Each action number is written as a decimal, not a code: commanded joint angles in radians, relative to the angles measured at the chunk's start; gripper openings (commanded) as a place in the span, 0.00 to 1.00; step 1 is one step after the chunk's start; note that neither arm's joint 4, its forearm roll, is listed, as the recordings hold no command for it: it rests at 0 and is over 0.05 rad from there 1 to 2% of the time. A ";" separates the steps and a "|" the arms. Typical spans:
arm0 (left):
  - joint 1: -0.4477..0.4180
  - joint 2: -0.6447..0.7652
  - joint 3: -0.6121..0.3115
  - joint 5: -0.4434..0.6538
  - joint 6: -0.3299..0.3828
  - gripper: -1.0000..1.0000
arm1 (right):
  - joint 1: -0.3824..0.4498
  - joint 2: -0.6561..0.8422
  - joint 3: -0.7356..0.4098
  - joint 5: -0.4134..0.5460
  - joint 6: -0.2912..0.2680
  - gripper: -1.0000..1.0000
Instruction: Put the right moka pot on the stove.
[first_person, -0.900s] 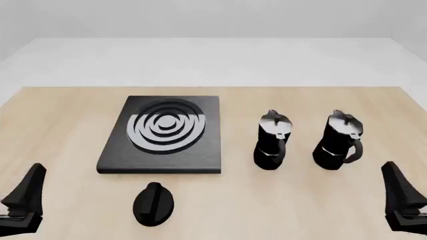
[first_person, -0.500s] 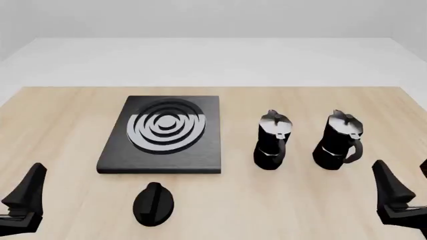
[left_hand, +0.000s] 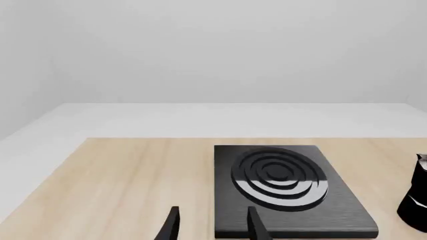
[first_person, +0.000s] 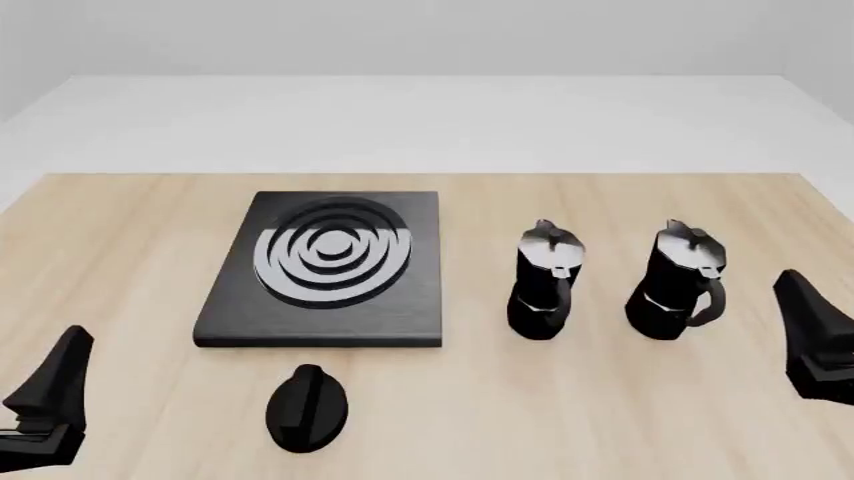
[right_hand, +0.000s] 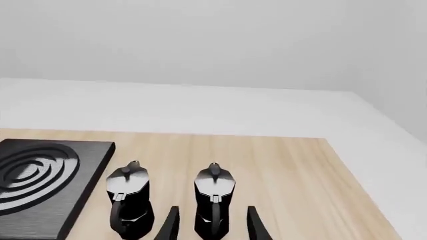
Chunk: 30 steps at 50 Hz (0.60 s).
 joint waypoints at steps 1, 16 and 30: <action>0.000 0.000 0.000 0.000 0.000 1.00 | 0.002 0.097 -0.076 0.019 0.019 1.00; 0.000 0.000 0.000 0.000 0.000 1.00 | 0.020 0.268 0.007 -0.116 0.043 1.00; 0.000 0.000 0.000 0.000 0.000 1.00 | 0.012 0.439 0.069 -0.283 0.098 1.00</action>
